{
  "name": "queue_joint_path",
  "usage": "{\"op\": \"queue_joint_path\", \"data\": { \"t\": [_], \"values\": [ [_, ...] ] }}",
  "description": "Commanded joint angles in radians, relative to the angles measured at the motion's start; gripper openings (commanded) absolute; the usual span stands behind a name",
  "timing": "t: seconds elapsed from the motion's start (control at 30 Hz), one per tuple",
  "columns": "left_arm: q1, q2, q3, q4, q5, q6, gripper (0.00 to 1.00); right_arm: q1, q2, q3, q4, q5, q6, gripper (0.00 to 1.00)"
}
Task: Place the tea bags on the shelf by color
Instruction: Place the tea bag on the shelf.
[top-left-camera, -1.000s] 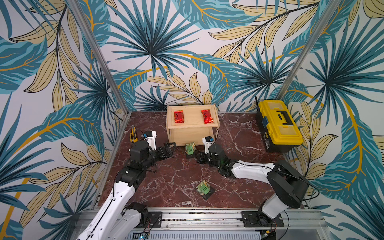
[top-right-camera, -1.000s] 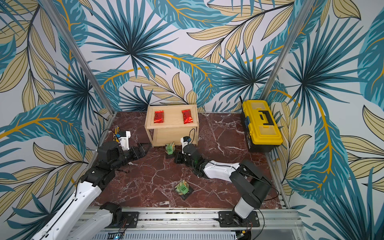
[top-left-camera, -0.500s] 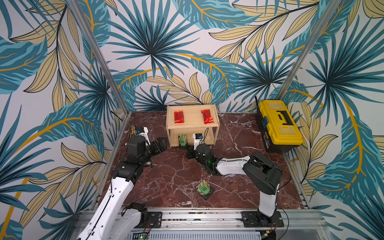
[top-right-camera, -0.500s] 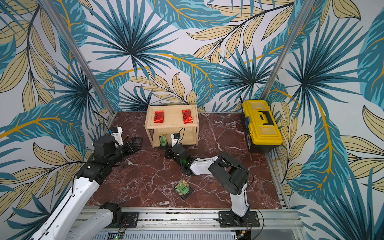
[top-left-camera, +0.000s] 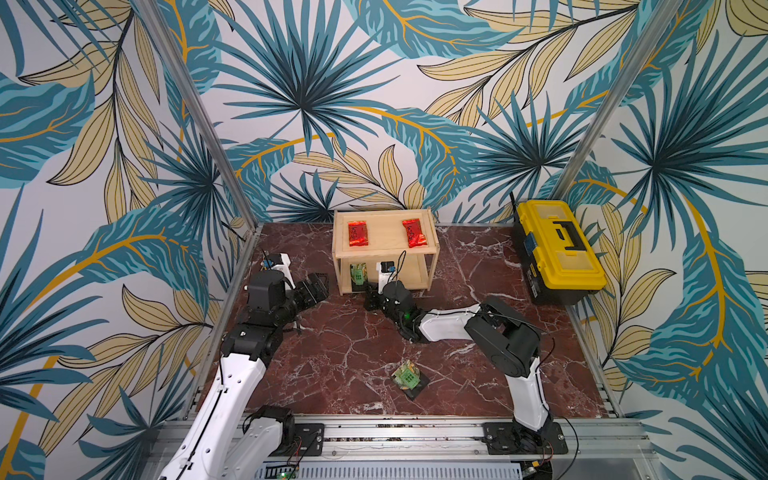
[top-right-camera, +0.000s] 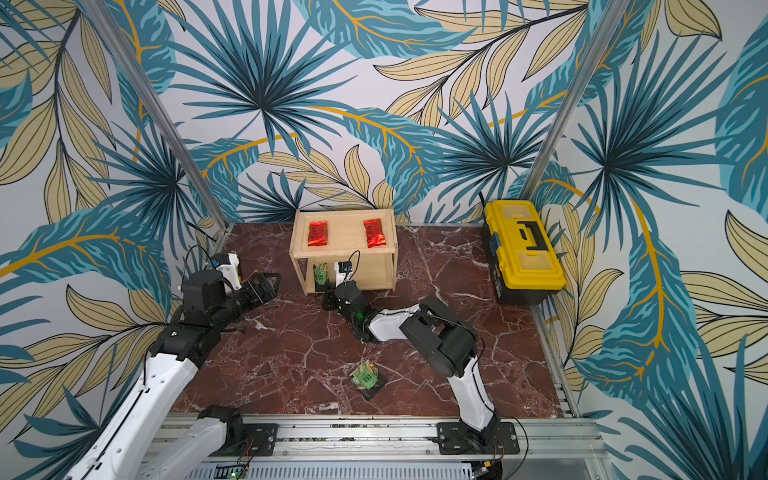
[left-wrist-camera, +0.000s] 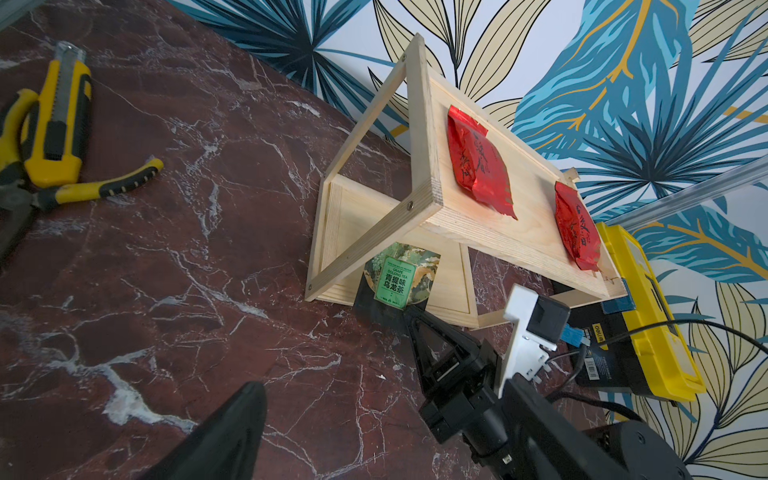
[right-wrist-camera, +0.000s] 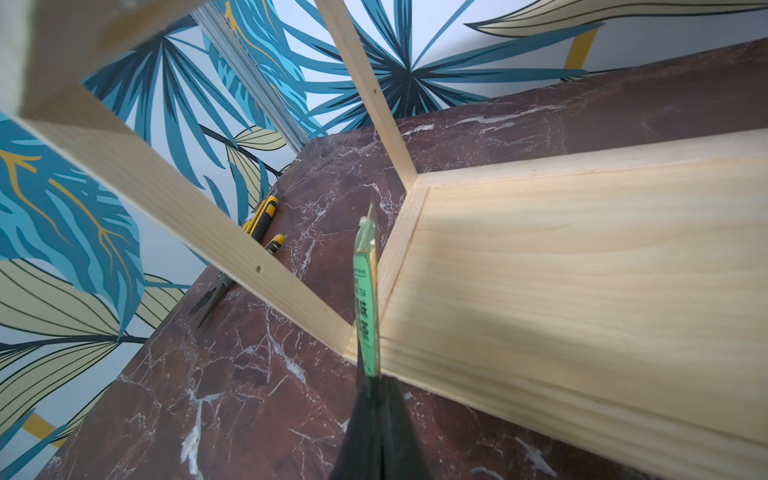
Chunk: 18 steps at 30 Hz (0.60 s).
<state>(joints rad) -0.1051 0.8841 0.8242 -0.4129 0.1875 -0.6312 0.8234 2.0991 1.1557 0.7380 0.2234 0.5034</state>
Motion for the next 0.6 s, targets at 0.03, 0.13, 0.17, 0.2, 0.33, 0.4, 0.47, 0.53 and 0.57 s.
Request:
{"op": "queue_joint_path", "data": {
  "t": [0.03,0.13,0.17,0.2,0.33,0.4,0.47,0.53,0.57],
  "values": [
    [0.01,0.003,0.023,0.005,0.026,0.024,0.93,-0.013,0.043,0.029,0.011,-0.011,-0.009,0.0],
    [0.01,0.003,0.021,0.006,0.03,0.027,0.93,-0.013,0.058,0.045,0.001,-0.017,-0.008,0.0],
    [0.012,0.003,0.021,0.007,0.03,0.029,0.93,-0.013,0.06,0.047,0.0,-0.02,-0.006,0.0],
    [0.012,0.001,0.021,0.005,0.032,0.028,0.93,-0.013,0.062,0.051,-0.001,-0.021,-0.008,0.0],
    [0.012,0.0,0.018,0.009,0.041,0.031,0.93,-0.013,0.068,0.06,-0.013,-0.018,-0.018,0.06],
    [0.01,0.0,0.014,0.011,0.042,0.031,0.93,-0.014,0.068,0.067,-0.029,-0.005,-0.025,0.11],
    [0.012,0.0,0.013,0.01,0.043,0.033,0.93,-0.013,0.068,0.072,-0.04,0.009,-0.03,0.12],
    [0.012,-0.002,0.013,0.01,0.043,0.035,0.93,-0.013,0.073,0.081,-0.057,0.016,-0.034,0.13],
    [0.012,-0.003,0.012,0.009,0.046,0.035,0.93,-0.013,0.078,0.087,-0.067,0.02,-0.033,0.13]
  ]
}}
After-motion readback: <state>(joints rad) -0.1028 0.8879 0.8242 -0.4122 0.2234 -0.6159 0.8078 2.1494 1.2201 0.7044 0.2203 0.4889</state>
